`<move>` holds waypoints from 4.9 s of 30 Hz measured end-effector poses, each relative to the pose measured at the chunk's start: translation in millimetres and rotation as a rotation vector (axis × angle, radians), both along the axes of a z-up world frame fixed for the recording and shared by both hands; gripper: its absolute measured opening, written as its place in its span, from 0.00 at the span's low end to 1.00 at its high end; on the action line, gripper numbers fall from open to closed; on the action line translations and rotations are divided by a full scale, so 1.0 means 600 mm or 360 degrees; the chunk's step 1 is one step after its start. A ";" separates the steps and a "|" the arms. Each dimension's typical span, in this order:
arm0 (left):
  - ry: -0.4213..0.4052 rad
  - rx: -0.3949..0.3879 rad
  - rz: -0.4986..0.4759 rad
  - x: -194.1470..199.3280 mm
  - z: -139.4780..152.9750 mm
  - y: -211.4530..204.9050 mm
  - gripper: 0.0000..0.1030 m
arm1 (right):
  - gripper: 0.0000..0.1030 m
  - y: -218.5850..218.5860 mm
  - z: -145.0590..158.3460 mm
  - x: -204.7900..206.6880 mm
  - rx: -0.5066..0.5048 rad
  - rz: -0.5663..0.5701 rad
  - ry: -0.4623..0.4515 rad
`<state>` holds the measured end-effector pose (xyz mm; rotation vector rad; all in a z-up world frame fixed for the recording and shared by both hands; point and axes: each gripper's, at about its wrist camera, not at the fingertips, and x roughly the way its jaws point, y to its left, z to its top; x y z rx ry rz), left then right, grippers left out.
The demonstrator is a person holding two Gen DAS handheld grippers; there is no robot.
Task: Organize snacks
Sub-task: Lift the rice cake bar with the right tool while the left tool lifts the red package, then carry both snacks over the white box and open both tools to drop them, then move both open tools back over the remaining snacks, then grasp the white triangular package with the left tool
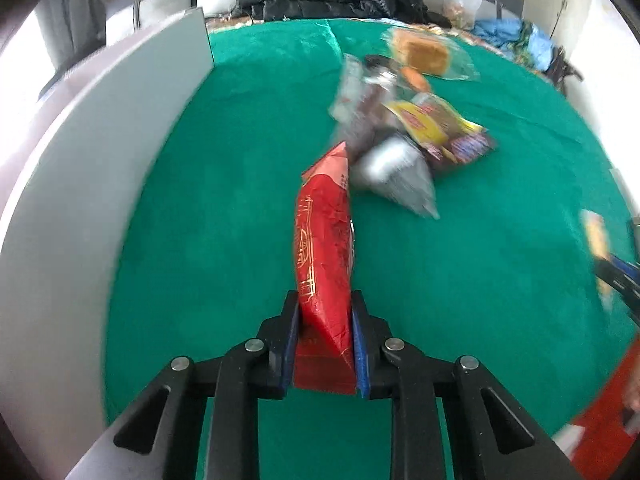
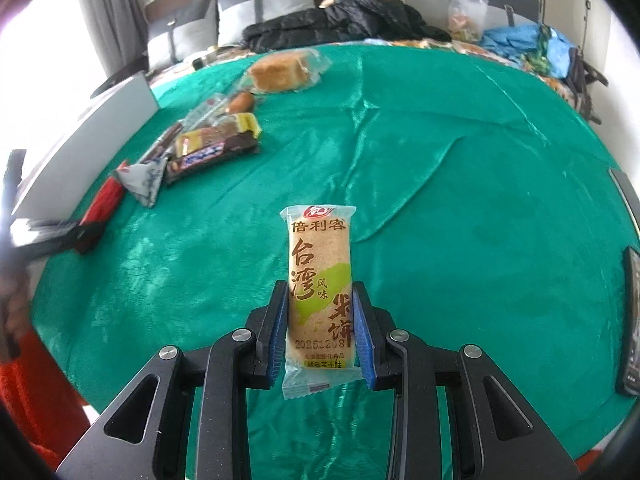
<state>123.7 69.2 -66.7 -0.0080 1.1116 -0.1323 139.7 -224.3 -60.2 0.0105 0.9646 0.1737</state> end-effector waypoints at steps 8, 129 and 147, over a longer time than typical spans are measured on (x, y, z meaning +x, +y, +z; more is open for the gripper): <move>-0.0121 0.0027 0.0070 -0.075 -0.009 -0.016 0.86 | 0.65 0.011 -0.015 -0.002 -0.0073 0.0006 0.0029; -0.0238 0.0081 0.0060 -0.021 -0.042 -0.045 1.00 | 0.82 0.010 -0.034 -0.035 -0.0201 -0.0007 -0.0114; -0.0186 0.0091 0.0075 -0.033 -0.041 -0.044 1.00 | 0.86 0.015 -0.033 -0.031 -0.0210 -0.0001 -0.0060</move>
